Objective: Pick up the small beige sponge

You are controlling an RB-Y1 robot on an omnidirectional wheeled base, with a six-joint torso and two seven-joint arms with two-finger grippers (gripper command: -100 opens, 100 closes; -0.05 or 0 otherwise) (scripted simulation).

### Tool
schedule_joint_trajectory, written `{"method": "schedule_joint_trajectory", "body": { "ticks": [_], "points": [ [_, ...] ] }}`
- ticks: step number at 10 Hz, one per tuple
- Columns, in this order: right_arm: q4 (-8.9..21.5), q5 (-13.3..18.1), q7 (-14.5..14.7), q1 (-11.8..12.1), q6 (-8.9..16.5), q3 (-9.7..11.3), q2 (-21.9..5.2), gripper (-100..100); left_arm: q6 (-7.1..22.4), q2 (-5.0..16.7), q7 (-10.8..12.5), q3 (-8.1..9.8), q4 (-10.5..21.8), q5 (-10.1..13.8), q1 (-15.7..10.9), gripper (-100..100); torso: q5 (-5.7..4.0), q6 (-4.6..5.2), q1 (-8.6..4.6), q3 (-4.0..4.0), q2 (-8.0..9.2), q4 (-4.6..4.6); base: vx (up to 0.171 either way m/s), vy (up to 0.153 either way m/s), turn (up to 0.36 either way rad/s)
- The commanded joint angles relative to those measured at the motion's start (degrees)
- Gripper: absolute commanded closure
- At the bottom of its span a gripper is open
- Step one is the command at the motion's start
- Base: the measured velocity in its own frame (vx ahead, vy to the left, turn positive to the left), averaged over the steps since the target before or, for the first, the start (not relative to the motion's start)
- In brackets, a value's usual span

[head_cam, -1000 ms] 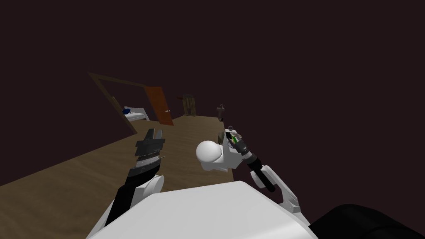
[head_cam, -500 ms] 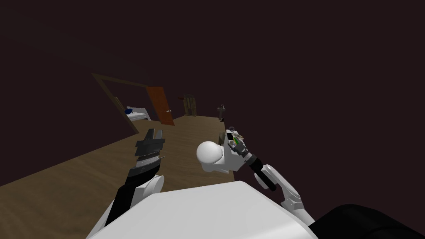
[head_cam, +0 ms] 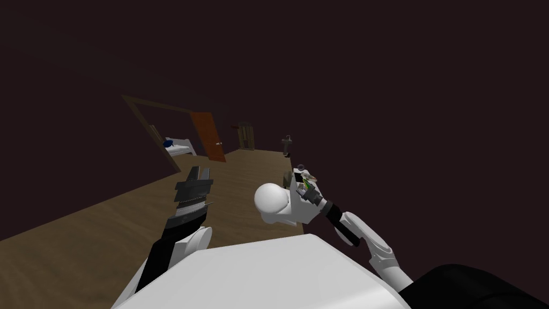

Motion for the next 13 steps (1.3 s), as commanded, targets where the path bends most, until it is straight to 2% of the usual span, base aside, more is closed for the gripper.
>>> {"method": "schedule_joint_trajectory", "body": {
  "ticks": [1,5,8,11,12,13],
  "points": [
    [2.25,2.21,2.71,-0.32,-0.69,-0.10,-1.29,-100,0.00,0.00,0.00,0.00,0.00,0.00,0.00,0,0.00,0.00,0.00,0.00,0.00,0.00,0.032,0.000,0.019],
    [7.24,8.60,9.05,-0.89,-1.32,-0.30,-5.98,-100,0.00,0.00,0.00,0.00,0.00,0.00,0.00,0,0.00,-0.01,0.00,-0.02,-0.03,-0.01,0.042,0.007,0.028],
    [10.19,12.34,12.76,-1.26,-1.67,-0.44,-8.78,-100,0.00,0.00,0.00,0.00,0.00,0.00,0.00,0,0.00,0.00,0.00,-0.01,-0.02,-0.01,0.040,0.002,0.021],
    [12.58,15.41,15.82,-1.66,-1.91,-0.64,-11.20,-100,0.00,0.00,0.00,0.00,0.00,0.00,0.00,0,0.00,0.00,0.01,0.00,0.00,0.00,0.042,0.001,0.020],
    [12.98,15.93,16.35,-1.81,-1.90,-0.73,-11.64,-100,0.00,0.00,0.00,0.00,0.00,0.00,0.00,0,0.00,0.00,-0.01,-0.02,-0.04,0.00,0.061,-0.005,0.030],
    [11.99,15.35,15.62,-1.08,-1.85,-1.02,-11.49,-100,0.00,0.00,0.00,0.00,0.00,0.00,0.00,0,-0.01,-0.01,-0.01,-0.04,-0.08,-0.01,0.028,-0.002,0.006]
  ]
}}
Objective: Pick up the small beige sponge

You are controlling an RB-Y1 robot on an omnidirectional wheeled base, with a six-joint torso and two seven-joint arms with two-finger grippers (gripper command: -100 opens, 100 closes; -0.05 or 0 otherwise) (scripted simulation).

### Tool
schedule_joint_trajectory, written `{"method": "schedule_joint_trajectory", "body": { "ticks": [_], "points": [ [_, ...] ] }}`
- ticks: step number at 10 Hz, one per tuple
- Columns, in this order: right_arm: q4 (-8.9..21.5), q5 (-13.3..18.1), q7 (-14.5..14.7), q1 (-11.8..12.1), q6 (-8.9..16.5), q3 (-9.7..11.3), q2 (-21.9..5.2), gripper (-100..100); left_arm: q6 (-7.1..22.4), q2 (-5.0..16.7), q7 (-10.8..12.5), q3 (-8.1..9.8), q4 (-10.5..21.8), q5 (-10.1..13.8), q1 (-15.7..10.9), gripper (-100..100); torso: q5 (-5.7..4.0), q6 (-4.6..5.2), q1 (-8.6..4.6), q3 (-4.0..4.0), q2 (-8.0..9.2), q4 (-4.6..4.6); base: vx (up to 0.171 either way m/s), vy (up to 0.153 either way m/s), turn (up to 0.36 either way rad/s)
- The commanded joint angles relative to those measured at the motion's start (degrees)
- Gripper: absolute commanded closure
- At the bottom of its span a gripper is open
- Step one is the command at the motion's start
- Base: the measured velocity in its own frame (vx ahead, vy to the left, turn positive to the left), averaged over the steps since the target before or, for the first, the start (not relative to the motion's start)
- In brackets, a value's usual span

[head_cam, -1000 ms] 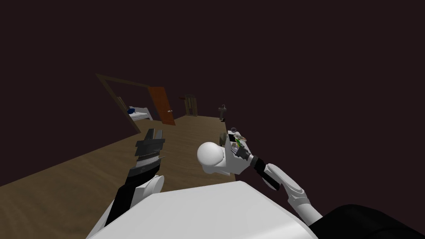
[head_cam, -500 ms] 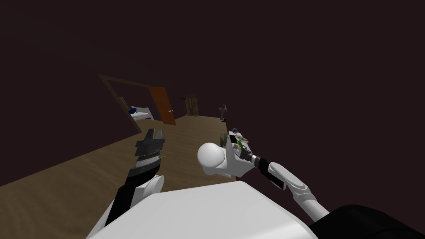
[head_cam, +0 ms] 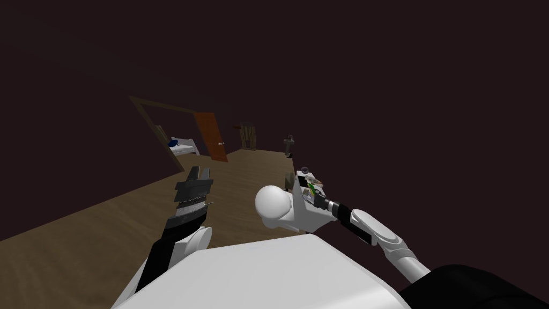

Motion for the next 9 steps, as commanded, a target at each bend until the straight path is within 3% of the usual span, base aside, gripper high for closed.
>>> {"method": "schedule_joint_trajectory", "body": {
  "ticks": [1,2,5,6,7,9],
  "points": [
    [0.00,0.00,0.00,0.00,0.00,0.00,0.00,0,0.00,0.00,0.00,0.00,0.00,0.00,0.00,0,0.00,0.00,0.00,0.00,0.00,0.00,0.000,0.000,0.000],
    [2.04,-0.25,0.07,-0.89,0.43,-0.53,0.32,-100,0.00,0.00,0.00,0.00,0.00,0.00,0.00,0,0.00,0.00,0.01,0.05,0.08,0.02,-0.039,0.016,0.264],
    [4.61,-0.55,0.18,-2.01,0.96,-1.19,0.71,-100,0.00,0.00,0.00,0.00,0.00,0.00,-0.01,0,0.02,0.00,0.09,0.18,0.31,0.07,-0.049,0.023,0.176],
    [3.79,-0.53,0.16,-1.48,0.80,-1.17,0.61,-100,0.00,0.00,0.00,-0.01,0.00,0.00,-0.01,0,0.02,-0.02,0.10,0.18,0.30,0.07,-0.017,0.008,0.039],
    [3.86,-0.54,0.18,-1.50,0.82,-1.21,0.63,100,0.00,0.00,0.00,0.00,0.00,0.00,0.00,0,0.02,0.03,0.05,0.15,0.24,0.06,0.000,0.000,0.000],
    [3.85,-0.50,0.24,-1.49,0.80,-1.20,0.60,100,0.00,0.00,0.00,0.00,0.00,0.00,0.00,0,-0.02,0.03,-0.01,0.11,0.16,0.05,0.000,0.000,0.000]
  ]
}}
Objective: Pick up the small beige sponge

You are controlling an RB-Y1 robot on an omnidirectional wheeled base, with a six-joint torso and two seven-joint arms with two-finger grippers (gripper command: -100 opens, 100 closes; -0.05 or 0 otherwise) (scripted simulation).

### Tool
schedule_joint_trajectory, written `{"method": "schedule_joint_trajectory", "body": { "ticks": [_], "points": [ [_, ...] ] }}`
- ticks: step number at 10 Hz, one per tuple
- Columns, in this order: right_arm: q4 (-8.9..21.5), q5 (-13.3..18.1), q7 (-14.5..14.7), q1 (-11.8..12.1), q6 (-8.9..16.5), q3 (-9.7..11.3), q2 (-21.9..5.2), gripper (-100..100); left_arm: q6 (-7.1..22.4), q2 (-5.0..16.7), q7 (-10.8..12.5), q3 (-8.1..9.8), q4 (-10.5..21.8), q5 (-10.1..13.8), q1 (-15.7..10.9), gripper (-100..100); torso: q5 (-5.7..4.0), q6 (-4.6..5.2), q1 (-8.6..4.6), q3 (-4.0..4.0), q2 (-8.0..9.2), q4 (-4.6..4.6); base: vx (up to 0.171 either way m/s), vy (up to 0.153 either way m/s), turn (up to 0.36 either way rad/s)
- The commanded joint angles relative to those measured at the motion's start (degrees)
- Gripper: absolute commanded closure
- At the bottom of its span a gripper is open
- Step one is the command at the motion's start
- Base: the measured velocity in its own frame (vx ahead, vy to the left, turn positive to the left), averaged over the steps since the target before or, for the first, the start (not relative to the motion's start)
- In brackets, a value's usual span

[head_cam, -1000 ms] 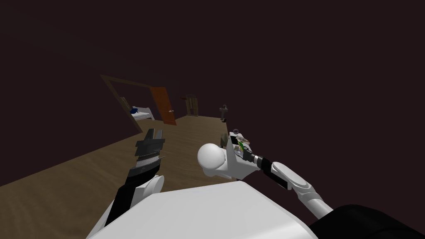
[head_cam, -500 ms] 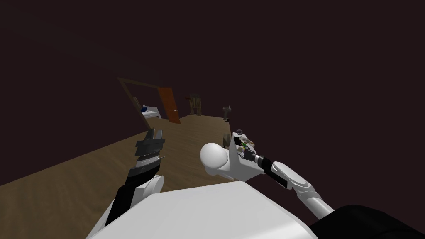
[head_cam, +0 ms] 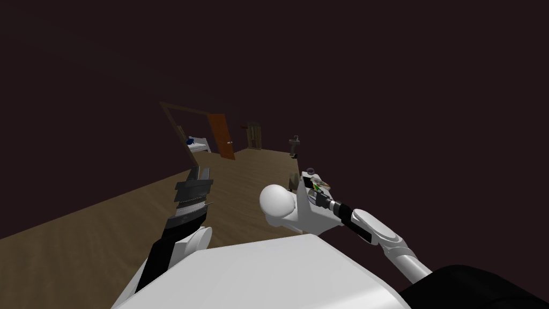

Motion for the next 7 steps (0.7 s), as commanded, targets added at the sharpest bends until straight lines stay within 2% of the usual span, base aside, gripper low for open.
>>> {"method": "schedule_joint_trajectory", "body": {
  "ticks": [1,2,3,4,6,7],
  "points": [
    [0.00,0.00,0.00,0.00,0.00,0.00,0.00,100,0.00,0.00,0.00,0.00,0.00,0.00,0.00,0,0.00,0.00,0.00,0.00,0.00,0.00,0.000,0.000,0.000],
    [-0.01,0.01,0.03,-0.01,0.01,-0.01,-0.01,100,0.00,0.00,0.00,0.00,0.00,0.00,0.00,0,-0.01,0.00,-0.01,-0.01,-0.01,-0.01,0.000,0.000,0.000],
    [-0.02,0.03,0.06,-0.02,0.01,-0.02,-0.02,0,0.00,0.00,0.00,0.00,0.00,0.00,0.00,0,-0.02,0.01,-0.03,-0.02,-0.02,-0.02,0.000,0.000,0.000],
    [-0.78,0.12,-0.15,0.15,-0.18,0.41,-0.11,100,0.00,0.00,0.00,0.00,0.00,0.00,0.00,0,-0.03,0.01,-0.04,-0.02,-0.02,-0.02,0.025,-0.010,-0.172],
    [-3.34,0.42,-0.26,1.27,-0.71,1.08,-0.50,100,0.00,0.00,0.00,0.01,0.00,0.00,0.01,0,-0.06,0.10,-0.14,-0.08,-0.13,-0.04,0.058,-0.028,-0.243],
    [-2.64,0.56,-0.53,0.63,-0.11,1.19,-0.53,100,0.00,0.00,0.00,0.01,0.00,0.00,0.01,0,-0.08,0.09,-0.19,-0.11,-0.18,-0.06,0.026,-0.012,-0.049]
  ]
}}
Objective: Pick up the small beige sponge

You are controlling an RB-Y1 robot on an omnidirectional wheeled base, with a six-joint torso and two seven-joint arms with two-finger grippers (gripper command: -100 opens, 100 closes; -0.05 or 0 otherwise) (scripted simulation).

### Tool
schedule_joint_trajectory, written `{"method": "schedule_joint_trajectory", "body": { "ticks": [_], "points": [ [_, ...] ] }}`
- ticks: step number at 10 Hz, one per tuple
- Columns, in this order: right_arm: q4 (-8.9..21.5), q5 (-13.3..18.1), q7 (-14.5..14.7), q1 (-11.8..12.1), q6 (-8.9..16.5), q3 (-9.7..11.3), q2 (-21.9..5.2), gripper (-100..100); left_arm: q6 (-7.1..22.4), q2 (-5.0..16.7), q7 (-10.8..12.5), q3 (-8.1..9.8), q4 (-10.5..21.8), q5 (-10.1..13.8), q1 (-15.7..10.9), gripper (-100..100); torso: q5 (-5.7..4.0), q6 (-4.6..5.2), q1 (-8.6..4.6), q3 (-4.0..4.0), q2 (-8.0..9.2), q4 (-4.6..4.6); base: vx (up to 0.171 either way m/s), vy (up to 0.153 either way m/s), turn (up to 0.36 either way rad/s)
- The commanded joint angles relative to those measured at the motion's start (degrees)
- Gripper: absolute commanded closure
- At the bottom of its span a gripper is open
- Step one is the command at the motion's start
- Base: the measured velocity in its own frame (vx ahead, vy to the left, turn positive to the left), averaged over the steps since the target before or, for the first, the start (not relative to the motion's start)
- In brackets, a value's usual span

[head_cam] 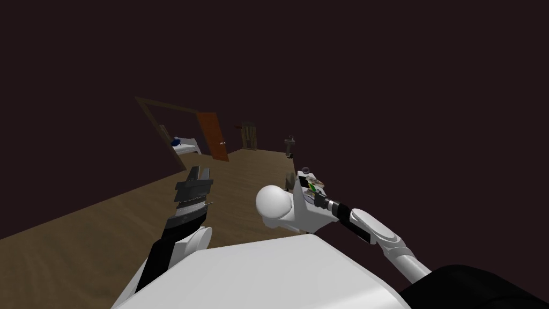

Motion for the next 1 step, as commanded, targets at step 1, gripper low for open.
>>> {"method": "schedule_joint_trajectory", "body": {
  "ticks": [1],
  "points": [
    [0.00,0.00,0.00,0.00,0.00,0.00,0.00,0,0.00,0.00,0.00,0.00,0.00,0.00,0.00,0,0.00,0.00,0.00,0.00,0.00,0.00,0.000,0.000,0.000]
  ]
}}
